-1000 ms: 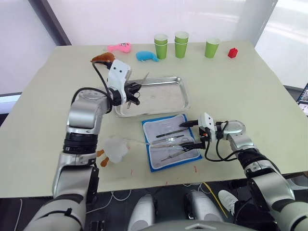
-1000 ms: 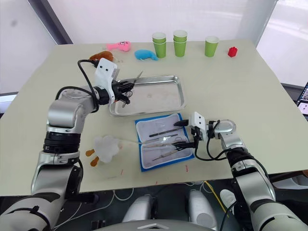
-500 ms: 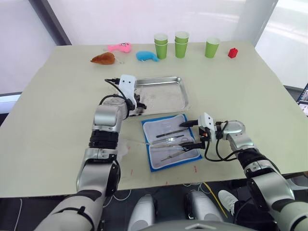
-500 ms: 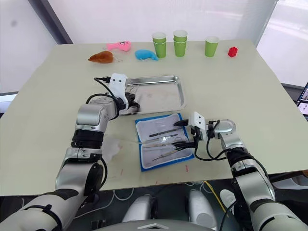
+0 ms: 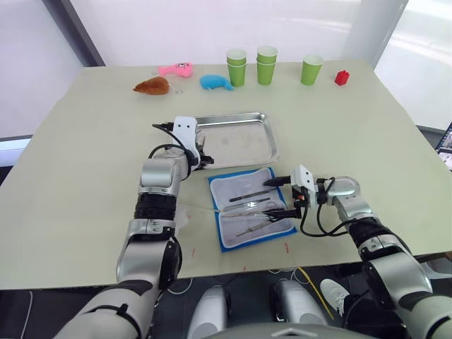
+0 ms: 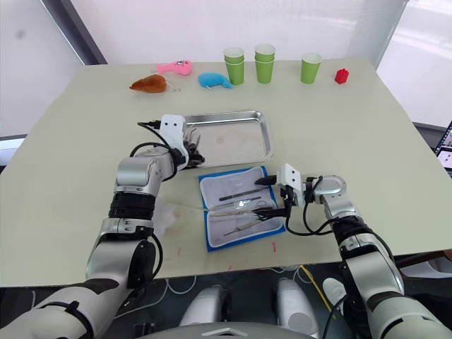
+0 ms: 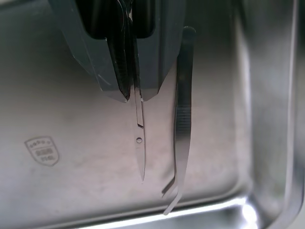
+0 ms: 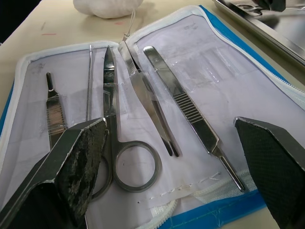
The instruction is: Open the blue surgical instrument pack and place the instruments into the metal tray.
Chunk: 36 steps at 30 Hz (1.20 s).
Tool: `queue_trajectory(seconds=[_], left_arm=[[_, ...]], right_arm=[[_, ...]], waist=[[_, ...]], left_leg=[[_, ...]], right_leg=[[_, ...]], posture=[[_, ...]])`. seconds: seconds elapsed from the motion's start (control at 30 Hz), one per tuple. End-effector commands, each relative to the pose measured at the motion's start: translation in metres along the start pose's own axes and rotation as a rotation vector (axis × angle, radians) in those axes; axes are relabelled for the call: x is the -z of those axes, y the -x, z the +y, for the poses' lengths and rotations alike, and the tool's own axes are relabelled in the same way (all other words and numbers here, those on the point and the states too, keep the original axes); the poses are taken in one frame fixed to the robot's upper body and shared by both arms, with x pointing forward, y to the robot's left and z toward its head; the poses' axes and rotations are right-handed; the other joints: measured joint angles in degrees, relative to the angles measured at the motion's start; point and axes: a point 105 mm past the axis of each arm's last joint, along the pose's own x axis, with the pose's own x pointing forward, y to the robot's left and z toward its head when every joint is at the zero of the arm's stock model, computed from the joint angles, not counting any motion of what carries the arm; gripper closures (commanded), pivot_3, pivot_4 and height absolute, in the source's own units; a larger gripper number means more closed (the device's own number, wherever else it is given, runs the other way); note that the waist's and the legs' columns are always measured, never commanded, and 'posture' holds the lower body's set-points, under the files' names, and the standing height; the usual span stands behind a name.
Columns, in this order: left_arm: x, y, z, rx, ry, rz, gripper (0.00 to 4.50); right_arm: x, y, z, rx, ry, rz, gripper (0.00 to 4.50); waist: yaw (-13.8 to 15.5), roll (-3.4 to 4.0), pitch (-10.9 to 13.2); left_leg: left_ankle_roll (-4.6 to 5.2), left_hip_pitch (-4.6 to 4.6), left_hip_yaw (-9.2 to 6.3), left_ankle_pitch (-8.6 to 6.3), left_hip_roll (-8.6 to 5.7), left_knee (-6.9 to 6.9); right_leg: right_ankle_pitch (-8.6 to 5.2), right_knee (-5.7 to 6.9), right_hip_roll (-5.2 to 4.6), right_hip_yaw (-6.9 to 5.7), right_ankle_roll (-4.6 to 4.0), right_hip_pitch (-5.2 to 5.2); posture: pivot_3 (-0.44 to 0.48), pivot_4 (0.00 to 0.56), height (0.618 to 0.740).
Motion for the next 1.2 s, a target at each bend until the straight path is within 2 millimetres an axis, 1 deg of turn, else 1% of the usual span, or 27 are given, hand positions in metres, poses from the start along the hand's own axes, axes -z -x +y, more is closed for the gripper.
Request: queue_trajectory(seconds=[0.03,0.07,0.13,0.2,0.23,0.43,0.6,0.67,0.77,0.8,0.87,0.93,1.07,1.2], left_arm=[[-0.010,0.002,0.006,-0.030,-0.004,-0.038,4.47],[-0.009,0.002,0.006,-0.031,-0.002,-0.036,4.47],[-0.007,0.002,0.005,-0.029,0.000,-0.032,3.70],[-0.006,0.002,0.003,-0.028,0.001,-0.030,3.33],[-0.007,0.002,0.003,-0.027,-0.003,-0.032,2.94],[-0.015,0.004,0.001,-0.019,-0.020,-0.058,2.94],[-0.031,0.018,-0.004,0.048,-0.093,-0.151,2.94],[-0.042,0.027,-0.009,0.110,-0.125,-0.234,2.94],[-0.048,0.036,-0.017,0.205,-0.132,-0.282,2.94],[-0.051,0.040,-0.021,0.255,-0.136,-0.312,2.94],[-0.053,0.057,-0.034,0.427,-0.180,-0.368,2.94],[-0.041,0.075,-0.045,0.608,-0.233,-0.338,2.94],[-0.024,0.096,-0.046,0.766,-0.350,-0.296,2.94],[-0.003,0.123,-0.047,0.953,-0.444,-0.254,2.94]], right_arm=[[0.051,-0.007,0.030,-0.072,-0.148,0.161,0.00],[0.051,-0.007,0.030,-0.072,-0.147,0.161,0.00],[0.050,-0.007,0.030,-0.071,-0.147,0.160,0.00],[0.050,-0.007,0.029,-0.069,-0.148,0.159,0.00],[0.050,-0.007,0.029,-0.069,-0.148,0.159,0.00],[0.050,-0.007,0.029,-0.066,-0.148,0.158,0.00],[0.050,-0.008,0.029,-0.061,-0.147,0.154,0.00],[0.050,-0.007,0.029,-0.060,-0.147,0.154,0.00],[0.051,-0.007,0.029,-0.059,-0.148,0.153,0.00],[0.051,-0.007,0.029,-0.058,-0.148,0.154,0.00],[0.051,-0.008,0.029,-0.058,-0.148,0.152,0.00],[0.050,-0.009,0.029,-0.058,-0.148,0.149,0.00],[0.048,-0.011,0.028,-0.057,-0.145,0.142,0.00],[0.048,-0.013,0.029,-0.055,-0.145,0.137,0.00]], waist=[[0.0,0.00,0.0],[0.0,0.00,0.0],[0.0,0.00,0.0],[0.0,0.00,0.0],[0.0,0.00,0.0],[0.0,0.00,0.0],[-0.1,0.00,0.0],[-0.1,0.00,0.0],[-0.1,0.00,0.0],[-0.1,0.00,0.0],[-0.2,0.01,0.0],[-0.4,0.01,0.0],[-0.4,0.02,0.0],[-0.7,0.01,0.0]], left_leg=[[0.00,0.00,0.00,0.00,0.00,0.00],[0.00,0.01,0.00,0.00,0.00,0.00],[-0.01,0.01,0.00,0.00,0.00,0.00],[-0.01,0.01,0.00,0.00,0.00,0.00],[-0.01,0.01,0.00,0.01,0.00,0.00],[-0.02,0.01,0.00,0.01,0.00,0.00],[-0.03,0.01,0.00,0.01,0.01,-0.01],[-0.05,0.02,0.01,0.02,0.02,-0.04],[-0.34,0.03,-0.02,0.18,0.01,-0.15],[-0.34,0.03,-0.02,0.18,0.01,-0.15],[-0.34,0.03,-0.02,0.17,0.01,-0.15],[-0.34,0.07,0.04,0.17,0.03,-0.23],[-0.33,0.09,-0.01,0.17,0.03,-0.26],[-0.32,0.10,0.02,0.17,0.04,-0.26]], right_leg=[[0.00,0.00,0.00,0.00,0.00,0.00],[0.00,0.00,0.00,0.00,0.00,0.00],[0.00,0.00,0.00,0.00,0.00,0.00],[0.00,0.00,0.00,0.00,0.00,0.00],[0.00,0.00,0.00,0.00,0.00,0.00],[0.00,0.00,0.00,-0.01,0.00,0.00],[0.00,0.00,0.01,0.00,0.00,0.00],[0.00,0.00,0.00,0.02,0.00,0.00],[0.00,-0.01,-0.01,-0.03,-0.01,0.00],[0.00,-0.01,-0.01,-0.03,-0.01,0.00],[0.00,-0.01,0.00,-0.04,0.00,0.00],[-0.01,-0.01,0.02,0.03,-0.02,-0.01],[-0.02,-0.02,0.04,-0.01,-0.02,0.00],[-0.07,-0.05,0.05,0.02,0.01,-0.01]], posture=[[0.000,0.150,0.740],[0.000,0.150,0.740],[0.000,0.150,0.740],[0.000,0.150,0.740],[0.000,0.150,0.740],[0.000,0.150,0.740],[0.000,0.150,0.740],[0.000,0.150,0.740],[0.000,0.150,0.740],[0.000,0.150,0.740],[0.000,0.150,0.740],[0.000,0.150,0.740],[0.000,0.150,0.740],[0.000,0.150,0.740]])
